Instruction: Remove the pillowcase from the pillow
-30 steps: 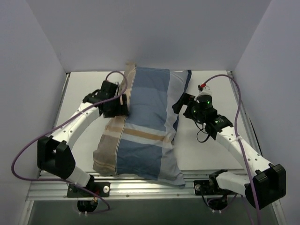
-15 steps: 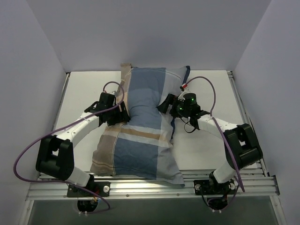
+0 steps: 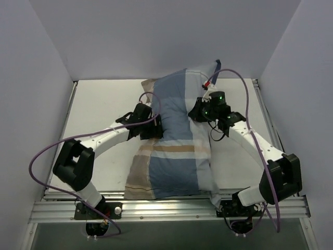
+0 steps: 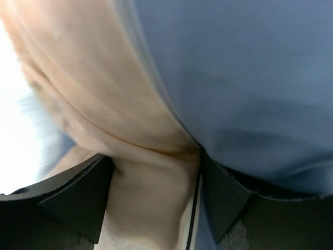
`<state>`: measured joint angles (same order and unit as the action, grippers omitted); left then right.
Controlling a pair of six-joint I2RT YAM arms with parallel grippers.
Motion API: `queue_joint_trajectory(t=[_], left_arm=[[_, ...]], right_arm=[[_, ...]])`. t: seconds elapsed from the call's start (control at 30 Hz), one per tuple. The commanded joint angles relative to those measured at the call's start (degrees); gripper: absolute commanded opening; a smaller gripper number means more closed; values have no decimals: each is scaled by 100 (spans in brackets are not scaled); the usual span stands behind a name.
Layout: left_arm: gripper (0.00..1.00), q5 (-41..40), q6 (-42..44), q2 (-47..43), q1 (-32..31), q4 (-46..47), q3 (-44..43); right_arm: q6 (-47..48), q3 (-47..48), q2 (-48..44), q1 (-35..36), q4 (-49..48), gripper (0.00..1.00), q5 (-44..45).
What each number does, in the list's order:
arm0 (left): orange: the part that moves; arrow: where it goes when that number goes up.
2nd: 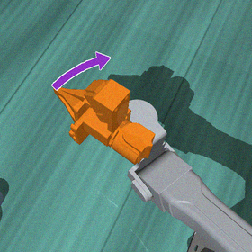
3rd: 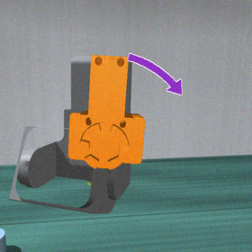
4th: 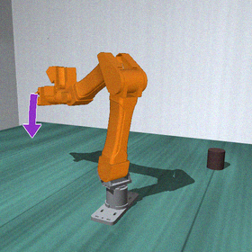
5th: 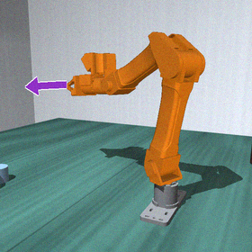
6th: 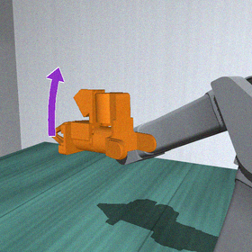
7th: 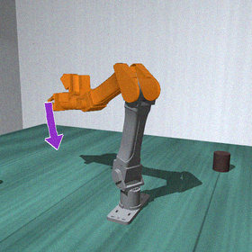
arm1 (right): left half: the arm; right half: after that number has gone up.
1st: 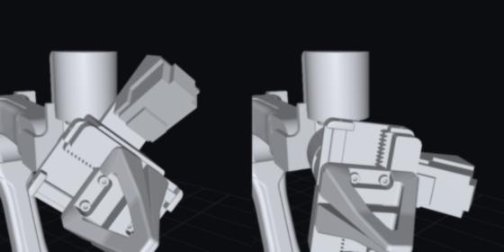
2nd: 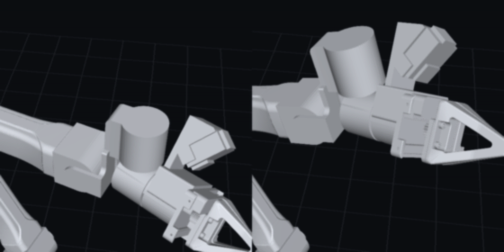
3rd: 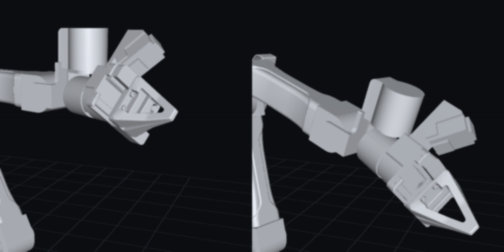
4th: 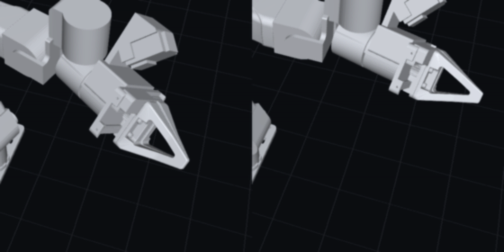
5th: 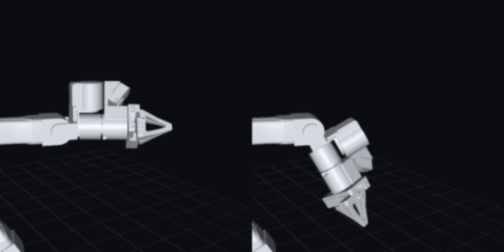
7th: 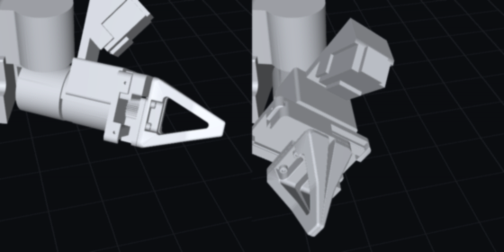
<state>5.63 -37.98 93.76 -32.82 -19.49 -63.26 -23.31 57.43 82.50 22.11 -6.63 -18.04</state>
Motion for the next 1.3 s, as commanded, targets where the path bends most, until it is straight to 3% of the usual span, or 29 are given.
queue_joint_trajectory(t=[0.0,0.13,0.27,0.33,0.53,0.6,0.67,0.77,0.8,0.9,1.07,1.27], left_arm=[[75,835,-377,406,-768,595,-676],[75,957,-587,556,-1068,1164,-1503],[75,932,-1045,434,-1078,2148,-1321],[76,695,-1045,354,-1043,2204,-1136],[77,106,-1641,-471,-621,2282,786],[77,-87,-1862,-1190,-419,2265,1698],[78,-394,-1740,-2031,-410,1950,2054],[81,-904,-1398,-3095,-436,686,2108],[82,-1036,-1318,-3361,-453,91,2056],[83,-1485,-1116,-4346,-436,-982,1757],[84,-2100,-387,-5235,-401,-2040,907],[84,-2558,517,-4650,-348,-2192,123]], right_arm=[[687,1427,-787,224,1250,0,19],[907,2385,-885,294,1972,0,126],[872,2686,-832,504,2053,0,-6],[811,2467,-780,750,1860,0,-15],[644,1195,-323,1277,1132,0,468],[565,894,-121,1401,937,0,573],[582,700,81,1769,866,2,697],[670,839,205,2522,970,23,1195],[705,927,214,2718,1032,35,1328],[775,1393,205,3404,1462,52,2013],[661,1675,-267,3950,2061,69,2788],[-6,1280,-1094,4073,2587,77,3516]])
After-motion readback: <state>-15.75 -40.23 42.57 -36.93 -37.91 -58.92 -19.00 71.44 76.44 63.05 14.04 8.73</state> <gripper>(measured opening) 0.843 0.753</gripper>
